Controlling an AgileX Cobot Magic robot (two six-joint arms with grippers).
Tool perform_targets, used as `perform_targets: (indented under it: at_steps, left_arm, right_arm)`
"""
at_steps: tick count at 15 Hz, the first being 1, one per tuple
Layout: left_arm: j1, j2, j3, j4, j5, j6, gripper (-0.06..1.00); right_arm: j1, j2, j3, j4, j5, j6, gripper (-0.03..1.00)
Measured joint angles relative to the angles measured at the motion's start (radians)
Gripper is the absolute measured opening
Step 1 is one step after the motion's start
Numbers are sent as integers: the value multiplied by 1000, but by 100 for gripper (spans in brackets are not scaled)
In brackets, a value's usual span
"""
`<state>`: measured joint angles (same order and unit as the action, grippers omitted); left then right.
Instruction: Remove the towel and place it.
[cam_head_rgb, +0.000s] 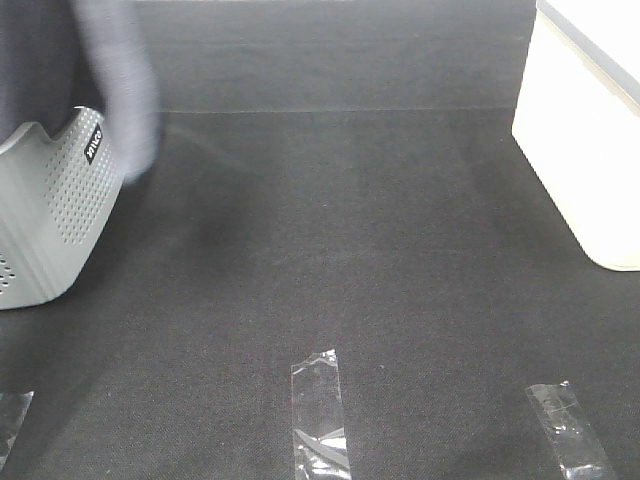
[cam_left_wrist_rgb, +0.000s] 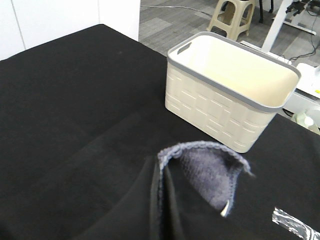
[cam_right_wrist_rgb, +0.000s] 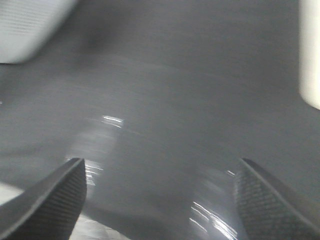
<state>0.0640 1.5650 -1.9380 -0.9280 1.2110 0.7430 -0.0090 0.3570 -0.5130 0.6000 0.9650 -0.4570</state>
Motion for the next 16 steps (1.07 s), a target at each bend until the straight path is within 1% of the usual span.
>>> perform_targets:
  at_steps: [1, 3, 4, 5, 7, 9, 11, 13, 16]
  left_arm:
    - [-34, 0, 2, 7, 0, 0, 0]
    - [-143, 5, 4, 56, 1, 0, 0]
    - [-199, 13, 4, 83, 2, -1, 0]
    - [-250, 25, 4, 116, 2, -9, 0]
    - [-341, 51, 7, 158, 5, -40, 0]
    - [-401, 74, 8, 177, 6, -49, 0]
    - [-456, 85, 10, 178, 1, -49, 0]
    - [-491, 85, 10, 179, -37, -49, 0]
    - [-511, 85, 10, 179, -98, -49, 0]
  right_arm:
    - [0, 59, 0, 119, -10, -109, 76]
    - [0, 190, 0, 356, -5, -380, 75]
    - [0, 253, 0, 458, 5, -517, 76]
    - [0, 319, 0, 533, 20, -620, 76]
    - [0, 437, 0, 649, 29, -768, 76]
    - [0, 541, 0, 740, 42, -890, 75]
    - [0, 622, 0, 832, 48, -1010, 75]
    - [0, 695, 0, 933, 49, -1146, 75]
    - [0, 781, 0, 1033, 50, -1287, 75]
